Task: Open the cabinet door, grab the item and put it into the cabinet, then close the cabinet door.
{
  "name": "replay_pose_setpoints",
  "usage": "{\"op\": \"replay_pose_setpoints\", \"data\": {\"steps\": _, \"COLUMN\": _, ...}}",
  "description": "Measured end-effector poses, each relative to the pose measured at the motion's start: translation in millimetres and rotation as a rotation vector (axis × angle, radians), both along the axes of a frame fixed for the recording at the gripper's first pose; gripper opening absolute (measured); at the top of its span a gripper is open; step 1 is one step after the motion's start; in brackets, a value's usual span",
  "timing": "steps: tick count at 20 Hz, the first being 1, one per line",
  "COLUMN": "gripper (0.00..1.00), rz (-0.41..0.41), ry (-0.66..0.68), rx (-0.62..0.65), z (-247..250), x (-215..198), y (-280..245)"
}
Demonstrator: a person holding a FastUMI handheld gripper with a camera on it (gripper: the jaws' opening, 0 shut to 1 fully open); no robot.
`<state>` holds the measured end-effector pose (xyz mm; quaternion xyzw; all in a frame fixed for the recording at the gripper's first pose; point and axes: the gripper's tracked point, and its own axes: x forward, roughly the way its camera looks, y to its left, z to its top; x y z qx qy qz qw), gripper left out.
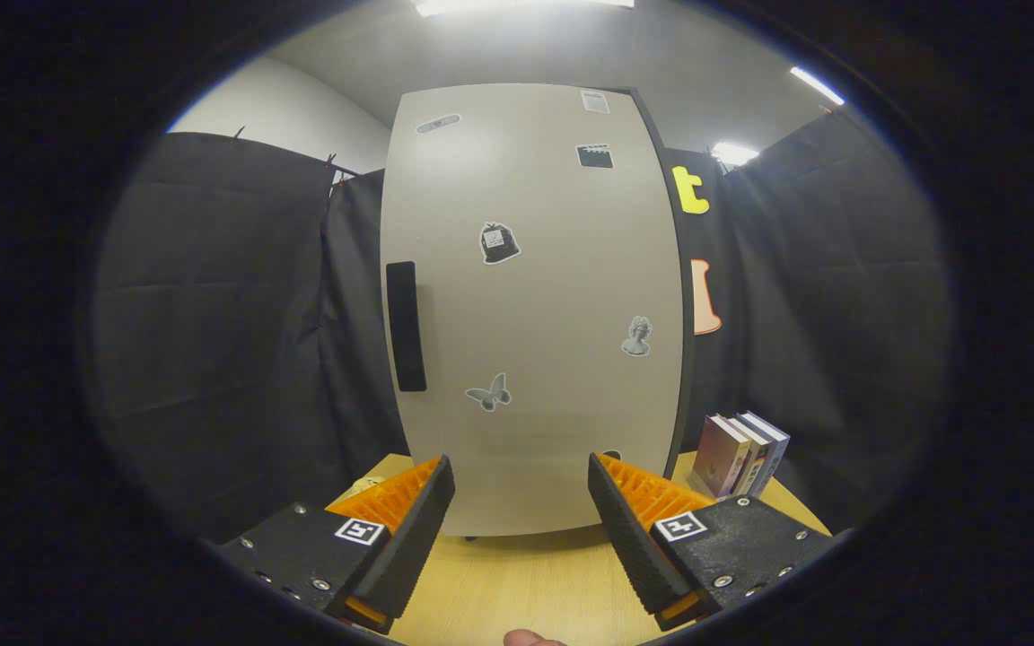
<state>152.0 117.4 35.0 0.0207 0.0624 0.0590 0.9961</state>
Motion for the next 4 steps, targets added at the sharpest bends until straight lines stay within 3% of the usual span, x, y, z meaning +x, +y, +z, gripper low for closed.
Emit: {"op": "replay_pose_setpoints", "data": {"steps": 4, "gripper": 0.93, "rz": 0.008, "ry": -0.005, "rx": 0.012, "z": 1.7, "x": -0.4, "y": 2.4}}
